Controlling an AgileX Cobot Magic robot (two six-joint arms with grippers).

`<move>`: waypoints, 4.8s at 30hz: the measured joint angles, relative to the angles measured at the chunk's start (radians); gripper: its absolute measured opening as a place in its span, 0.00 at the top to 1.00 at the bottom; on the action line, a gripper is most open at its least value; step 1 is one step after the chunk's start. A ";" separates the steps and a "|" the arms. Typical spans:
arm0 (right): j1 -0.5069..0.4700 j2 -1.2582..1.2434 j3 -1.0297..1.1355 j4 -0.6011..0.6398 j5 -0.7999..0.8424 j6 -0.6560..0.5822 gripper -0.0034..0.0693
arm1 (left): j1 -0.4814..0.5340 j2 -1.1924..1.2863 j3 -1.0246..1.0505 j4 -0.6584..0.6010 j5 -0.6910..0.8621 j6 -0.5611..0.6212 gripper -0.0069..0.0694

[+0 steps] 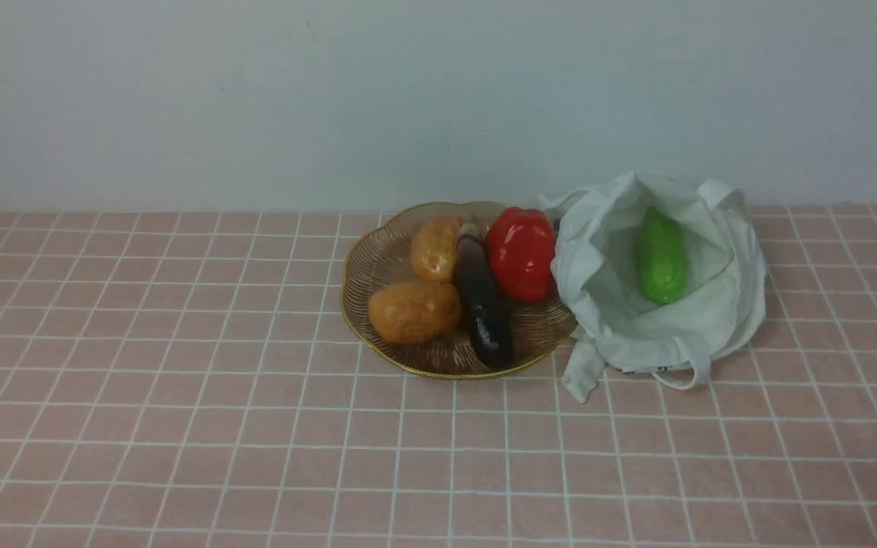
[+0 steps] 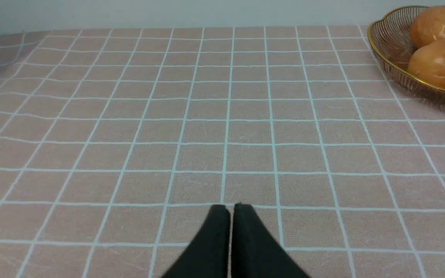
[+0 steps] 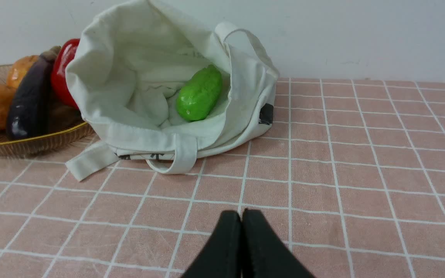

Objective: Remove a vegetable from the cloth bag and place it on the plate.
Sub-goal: Use the right arm to grab a chayote from the bag, then use the right arm to put the chayote into the empty plate on the left

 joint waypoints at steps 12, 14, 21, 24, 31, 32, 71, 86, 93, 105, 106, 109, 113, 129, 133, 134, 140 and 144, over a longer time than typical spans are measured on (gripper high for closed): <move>0.000 0.000 0.000 0.000 0.000 0.000 0.97 | 0.000 0.000 0.000 0.000 0.000 0.000 0.92; 0.000 0.000 0.000 0.000 0.000 0.000 0.97 | 0.000 0.000 0.000 0.000 0.000 0.000 0.92; 0.000 0.000 0.000 0.000 0.000 0.000 0.97 | 0.000 0.000 0.000 0.000 0.000 0.000 0.92; 0.000 0.000 0.000 0.000 0.000 0.000 0.97 | 0.000 0.000 0.000 0.000 0.000 0.000 0.92; 0.000 0.000 0.000 0.000 0.000 0.000 0.97 | 0.000 0.000 0.000 0.000 0.000 0.000 0.92; 0.000 0.000 0.000 0.000 0.000 0.000 0.97 | 0.000 0.000 0.000 0.000 0.000 0.000 0.92; -0.002 0.623 -0.708 0.298 0.415 -0.053 0.97 | 0.000 0.000 0.000 0.000 0.000 0.000 0.92; 0.161 1.577 -1.104 0.311 0.337 -0.100 0.93 | 0.000 0.000 0.000 0.000 0.000 0.000 0.92; 0.161 1.819 -1.314 0.106 0.268 0.127 0.89 | 0.000 0.000 0.000 0.000 0.000 0.000 0.92; 0.161 2.102 -1.581 -0.072 0.306 0.257 0.36 | 0.000 0.000 0.000 0.000 0.000 0.000 0.92; 0.161 2.108 -1.582 -0.081 0.291 0.279 0.32 | 0.000 0.000 0.000 0.000 0.000 0.000 0.92; 0.161 2.131 -1.587 -0.101 0.250 0.317 0.23 | 0.000 0.000 0.000 0.000 0.000 0.000 0.92; 0.161 2.190 -1.588 -0.126 0.189 0.346 0.21 | 0.000 0.000 0.000 0.000 0.000 0.000 0.92; 0.161 1.992 -1.588 -0.261 0.641 0.291 0.40 | 0.000 0.000 0.000 0.000 0.000 0.000 0.92; 0.162 1.851 -1.589 -0.102 0.834 0.155 0.40 | 0.000 0.000 0.000 0.000 0.000 0.000 0.92; 0.163 1.844 -1.589 -0.084 0.836 0.143 0.40 | 0.000 0.000 0.000 0.000 0.000 0.000 0.92; 0.189 1.680 -1.588 0.246 0.855 -0.024 0.40 | 0.000 0.000 0.000 0.000 0.000 -0.001 0.92; 0.247 1.643 -1.588 0.402 0.838 -0.144 0.40 | 0.000 0.000 0.000 0.000 0.000 -0.001 0.92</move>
